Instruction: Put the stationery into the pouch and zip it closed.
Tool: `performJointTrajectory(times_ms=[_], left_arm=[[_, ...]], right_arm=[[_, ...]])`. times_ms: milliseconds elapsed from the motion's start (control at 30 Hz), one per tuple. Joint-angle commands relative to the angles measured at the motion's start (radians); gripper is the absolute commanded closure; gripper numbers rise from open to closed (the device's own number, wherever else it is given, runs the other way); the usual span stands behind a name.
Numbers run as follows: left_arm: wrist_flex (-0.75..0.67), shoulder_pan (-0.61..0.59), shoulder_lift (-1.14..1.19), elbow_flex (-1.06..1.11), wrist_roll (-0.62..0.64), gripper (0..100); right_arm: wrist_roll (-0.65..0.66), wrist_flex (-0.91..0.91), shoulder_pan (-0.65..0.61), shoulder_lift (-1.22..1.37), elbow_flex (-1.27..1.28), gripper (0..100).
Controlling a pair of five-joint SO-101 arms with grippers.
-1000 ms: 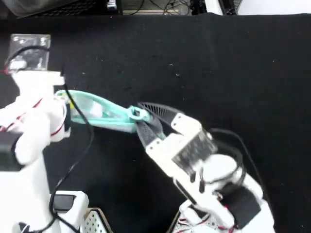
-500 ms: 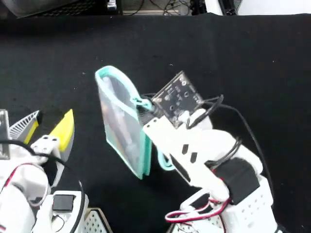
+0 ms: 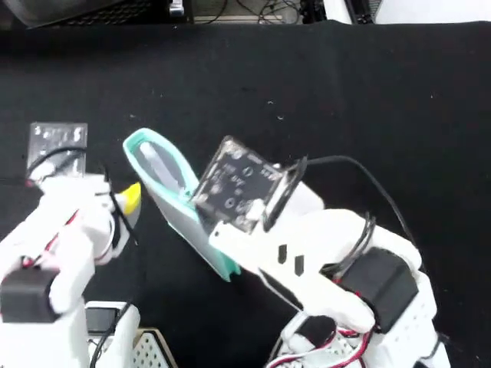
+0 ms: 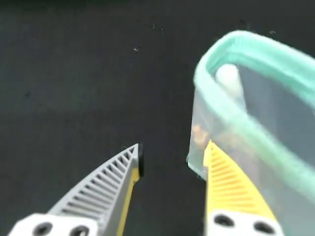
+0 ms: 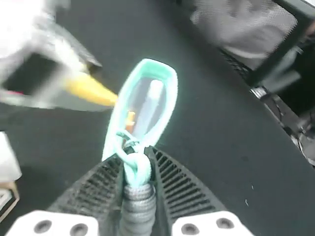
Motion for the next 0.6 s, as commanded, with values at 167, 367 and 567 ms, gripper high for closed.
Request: performJointTrajectory(times_ms=[167, 367, 567], left_arm=[[-0.198, 0.111, -0.006, 0.031, 0.097, 78], [0.106, 0.165, -0.074, -0.094, 0.094, 78], [0.285, 0.173, -0.273, -0.188, 0.031, 78]], right_arm=[[0.046, 0.017, -0.089, 0.105, -0.136, 98.6], [0.038, -0.086, 0.034, 0.131, -0.131, 98.6], [0.037, -0.137, 0.078, 0.196, -0.133, 98.6]])
